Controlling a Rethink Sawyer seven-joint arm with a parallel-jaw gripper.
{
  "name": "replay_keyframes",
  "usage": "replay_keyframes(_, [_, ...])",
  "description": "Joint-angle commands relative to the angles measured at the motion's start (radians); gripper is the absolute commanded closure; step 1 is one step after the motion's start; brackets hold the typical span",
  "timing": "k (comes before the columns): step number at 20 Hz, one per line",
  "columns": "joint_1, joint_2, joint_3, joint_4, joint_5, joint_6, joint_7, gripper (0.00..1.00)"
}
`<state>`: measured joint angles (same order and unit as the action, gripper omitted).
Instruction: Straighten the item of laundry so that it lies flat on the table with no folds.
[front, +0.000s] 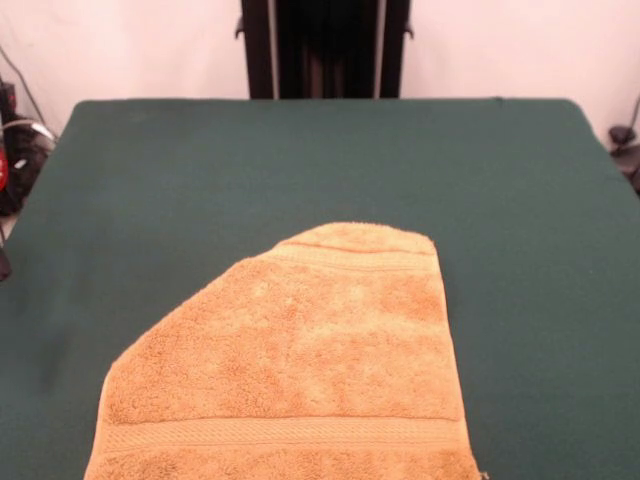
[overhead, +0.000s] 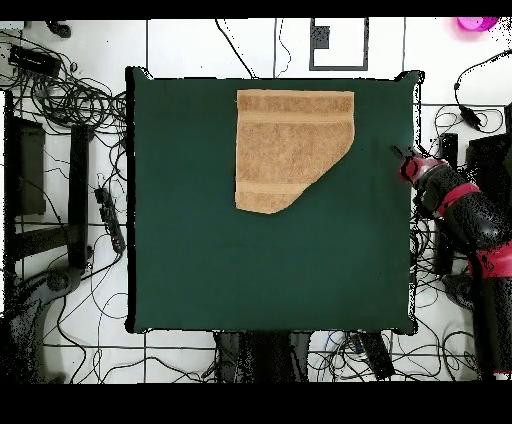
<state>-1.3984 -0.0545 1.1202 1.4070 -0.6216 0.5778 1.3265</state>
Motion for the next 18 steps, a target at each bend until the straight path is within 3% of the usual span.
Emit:
replay_keyframes(1, [0.077,0.023,0.027,0.098,-0.049,0.040,-0.295,0.00])
replay_keyframes(12, [0.102,-0.048,-0.022,0.136,-0.096,0.033,-0.173,0.00])
replay_keyframes(18, [0.120,-0.038,-0.049,0.122,-0.108,0.030,-0.148,0.00])
